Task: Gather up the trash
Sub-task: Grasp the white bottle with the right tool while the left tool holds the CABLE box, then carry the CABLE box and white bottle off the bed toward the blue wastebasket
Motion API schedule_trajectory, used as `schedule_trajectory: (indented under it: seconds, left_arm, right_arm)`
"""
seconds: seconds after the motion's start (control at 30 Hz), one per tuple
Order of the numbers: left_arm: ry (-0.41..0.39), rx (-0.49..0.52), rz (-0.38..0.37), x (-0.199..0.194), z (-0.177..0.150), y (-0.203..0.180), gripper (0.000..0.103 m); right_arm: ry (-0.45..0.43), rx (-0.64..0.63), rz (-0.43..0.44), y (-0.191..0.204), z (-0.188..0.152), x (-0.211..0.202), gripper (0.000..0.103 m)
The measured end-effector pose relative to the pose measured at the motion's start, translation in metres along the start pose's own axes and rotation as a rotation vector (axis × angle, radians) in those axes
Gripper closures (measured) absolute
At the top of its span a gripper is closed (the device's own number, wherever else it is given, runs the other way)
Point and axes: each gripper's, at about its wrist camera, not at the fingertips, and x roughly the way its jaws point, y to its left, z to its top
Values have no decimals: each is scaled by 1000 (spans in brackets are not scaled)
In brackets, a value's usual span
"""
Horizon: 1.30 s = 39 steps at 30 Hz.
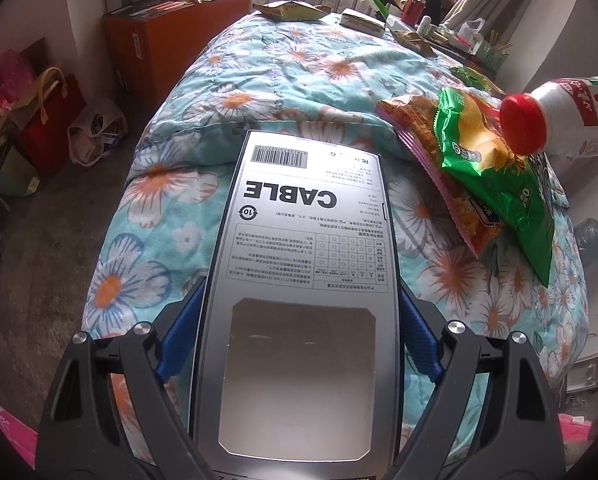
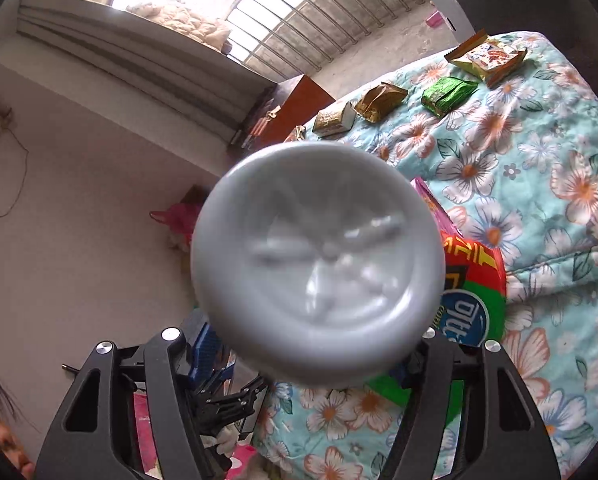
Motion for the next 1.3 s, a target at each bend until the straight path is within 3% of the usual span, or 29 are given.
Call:
schedule_trajectory:
  seconds: [0.23,0.33,0.43,0.63,0.77,0.93,1.1,1.3]
  left_arm:
    - [40,72,-104,-4,-12,-24,20]
    - [52,88,-107,-5,-17,-30,20]
    - [58,80,-103,-5,-18,-30,20]
    - [67,51,-88,-3,-13,-28,20]
    - [73,56,-60,-2,-12,-33,19]
    - [62,69,-19,2,-11,-39,19]
    - [51,92,17,6,-10,-43,19]
    - [32,119,40,6,-11,-46,21]
  right_arm:
    - [-43,36,15,-26,-61,-85,40]
    - [-20,57,-9,-36,-91,-111,40]
    - [21,106,21,-49,-115,-123,40]
    - [96,206,-124,-93,-126,-85,40]
    - [38,287,-130,-120,-106,-60,40]
    - [3,287,-232,-126,-88,-25,34]
    - [-30,267,-286,-113,-94,-9,26]
    - [-63,250,-290,-105,-106,-6,23]
